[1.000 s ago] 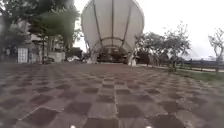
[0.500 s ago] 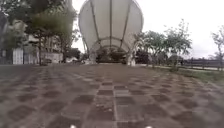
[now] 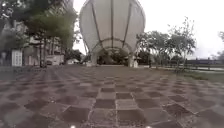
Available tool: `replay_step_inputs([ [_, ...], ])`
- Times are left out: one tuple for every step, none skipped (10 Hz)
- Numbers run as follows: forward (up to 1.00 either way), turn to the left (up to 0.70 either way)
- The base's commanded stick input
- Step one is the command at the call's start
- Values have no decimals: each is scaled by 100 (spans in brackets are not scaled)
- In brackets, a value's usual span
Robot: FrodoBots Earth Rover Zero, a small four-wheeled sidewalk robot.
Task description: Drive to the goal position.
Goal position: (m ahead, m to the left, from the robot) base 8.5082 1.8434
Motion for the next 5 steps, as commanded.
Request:
replay_step_inputs([
  [85, 16],
  [85, 8],
  [85, 0],
  [85, 0],
  [85, 0],
])
